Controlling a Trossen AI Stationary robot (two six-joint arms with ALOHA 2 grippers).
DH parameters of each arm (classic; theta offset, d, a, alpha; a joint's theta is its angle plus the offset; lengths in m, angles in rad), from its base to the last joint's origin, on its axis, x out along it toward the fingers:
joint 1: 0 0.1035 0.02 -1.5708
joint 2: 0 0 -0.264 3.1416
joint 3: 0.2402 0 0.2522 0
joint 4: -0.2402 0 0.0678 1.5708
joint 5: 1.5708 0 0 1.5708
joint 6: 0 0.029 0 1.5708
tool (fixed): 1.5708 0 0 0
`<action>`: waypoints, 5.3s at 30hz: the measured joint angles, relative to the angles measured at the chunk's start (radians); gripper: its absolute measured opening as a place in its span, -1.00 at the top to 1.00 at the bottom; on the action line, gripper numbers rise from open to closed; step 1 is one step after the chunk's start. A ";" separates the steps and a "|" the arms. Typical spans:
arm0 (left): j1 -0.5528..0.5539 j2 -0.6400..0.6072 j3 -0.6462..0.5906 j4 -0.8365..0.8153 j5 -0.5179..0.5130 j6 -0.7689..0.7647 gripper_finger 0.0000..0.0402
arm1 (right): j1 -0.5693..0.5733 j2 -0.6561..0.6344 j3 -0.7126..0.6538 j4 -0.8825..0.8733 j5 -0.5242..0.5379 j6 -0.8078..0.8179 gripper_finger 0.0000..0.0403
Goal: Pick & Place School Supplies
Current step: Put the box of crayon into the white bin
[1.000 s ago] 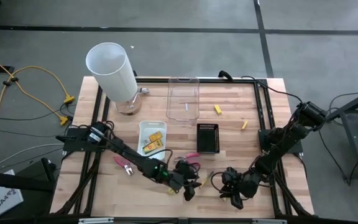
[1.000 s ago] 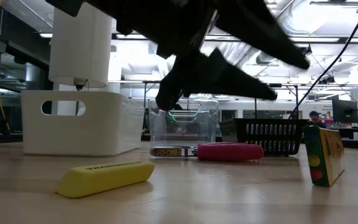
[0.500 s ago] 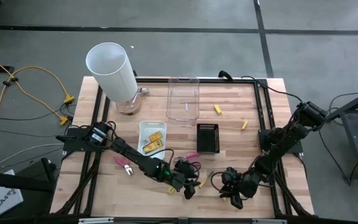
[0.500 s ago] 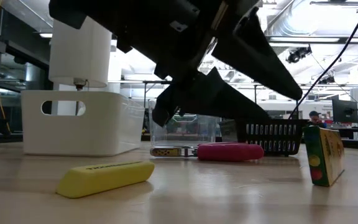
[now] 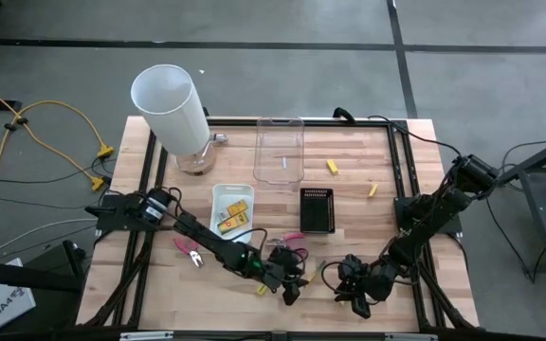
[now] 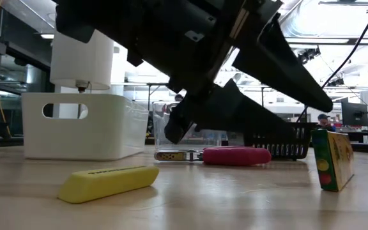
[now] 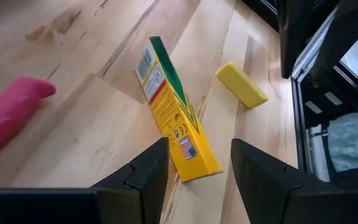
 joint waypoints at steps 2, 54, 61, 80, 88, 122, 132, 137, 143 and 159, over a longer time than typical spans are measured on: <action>0.000 0.003 0.007 -0.002 0.000 0.001 0.16 | 0.000 0.000 0.000 0.000 0.001 0.000 0.59; 0.020 0.009 0.011 -0.021 0.057 0.070 0.16 | -0.134 0.196 0.000 0.176 0.001 -0.070 0.59; 0.026 0.009 0.011 -0.022 0.069 0.076 0.16 | -0.163 0.208 0.000 0.197 0.008 -0.105 0.59; 0.029 0.065 0.012 0.009 0.081 0.072 0.16 | -0.191 0.208 0.000 0.195 0.022 -0.131 0.59; 0.030 0.068 0.012 0.031 0.064 0.095 0.16 | -0.182 0.207 0.000 0.186 -0.038 -0.089 0.59; 0.065 0.070 0.013 -0.014 0.173 0.129 0.16 | -0.190 0.205 -0.001 0.089 0.024 0.107 0.59; 0.067 0.072 0.013 -0.014 0.177 0.129 0.16 | -0.187 0.206 -0.002 0.195 0.015 -0.004 0.59; 0.067 0.074 0.013 -0.009 0.178 0.132 0.16 | -0.184 0.206 0.003 0.247 0.050 -0.037 0.59; 0.068 0.075 0.013 -0.007 0.187 0.132 0.16 | -0.196 0.207 0.000 0.237 0.032 -0.050 0.59; 0.071 0.076 0.012 -0.006 0.192 0.152 0.16 | -0.138 0.207 0.000 0.151 -0.021 0.127 0.59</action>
